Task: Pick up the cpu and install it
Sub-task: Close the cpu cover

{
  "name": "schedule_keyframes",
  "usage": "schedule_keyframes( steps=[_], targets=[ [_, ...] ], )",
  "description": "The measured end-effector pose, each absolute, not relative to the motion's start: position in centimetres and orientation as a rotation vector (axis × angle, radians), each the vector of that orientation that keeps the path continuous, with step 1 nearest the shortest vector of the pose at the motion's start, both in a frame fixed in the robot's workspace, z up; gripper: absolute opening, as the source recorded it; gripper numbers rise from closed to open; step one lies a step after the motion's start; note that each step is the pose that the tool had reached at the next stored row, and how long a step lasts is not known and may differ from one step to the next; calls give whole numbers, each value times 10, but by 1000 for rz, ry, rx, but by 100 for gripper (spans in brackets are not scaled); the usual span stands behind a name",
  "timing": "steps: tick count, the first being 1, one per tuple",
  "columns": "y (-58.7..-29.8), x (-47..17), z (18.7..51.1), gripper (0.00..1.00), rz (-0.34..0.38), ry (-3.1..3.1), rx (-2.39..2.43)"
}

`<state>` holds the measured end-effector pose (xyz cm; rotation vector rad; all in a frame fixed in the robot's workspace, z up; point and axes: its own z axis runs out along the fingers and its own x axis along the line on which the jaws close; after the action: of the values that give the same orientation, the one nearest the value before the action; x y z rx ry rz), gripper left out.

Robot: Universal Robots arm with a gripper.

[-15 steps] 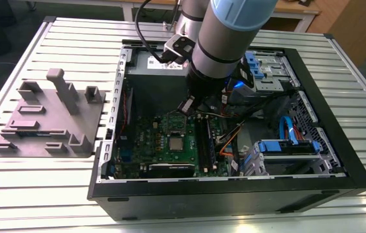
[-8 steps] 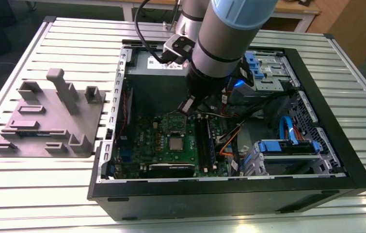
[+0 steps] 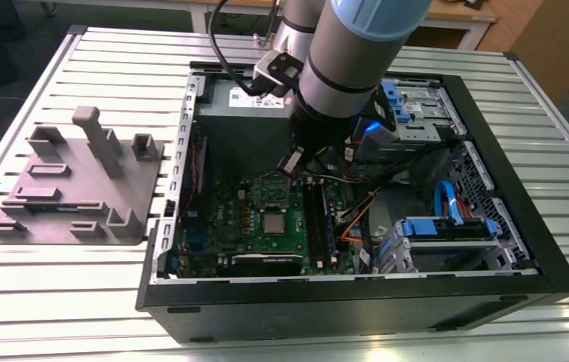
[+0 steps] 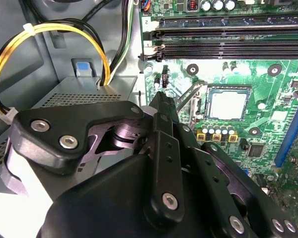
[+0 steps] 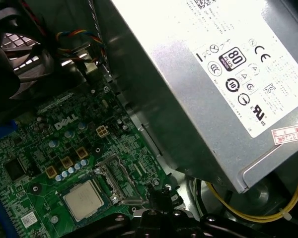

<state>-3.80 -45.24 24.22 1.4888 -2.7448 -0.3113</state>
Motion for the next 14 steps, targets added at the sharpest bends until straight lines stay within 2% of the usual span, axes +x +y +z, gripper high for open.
schedule_keyframes(
  steps=[14],
  targets=[
    [-452,-39,245,11,-311,-2716,1534]
  ],
)
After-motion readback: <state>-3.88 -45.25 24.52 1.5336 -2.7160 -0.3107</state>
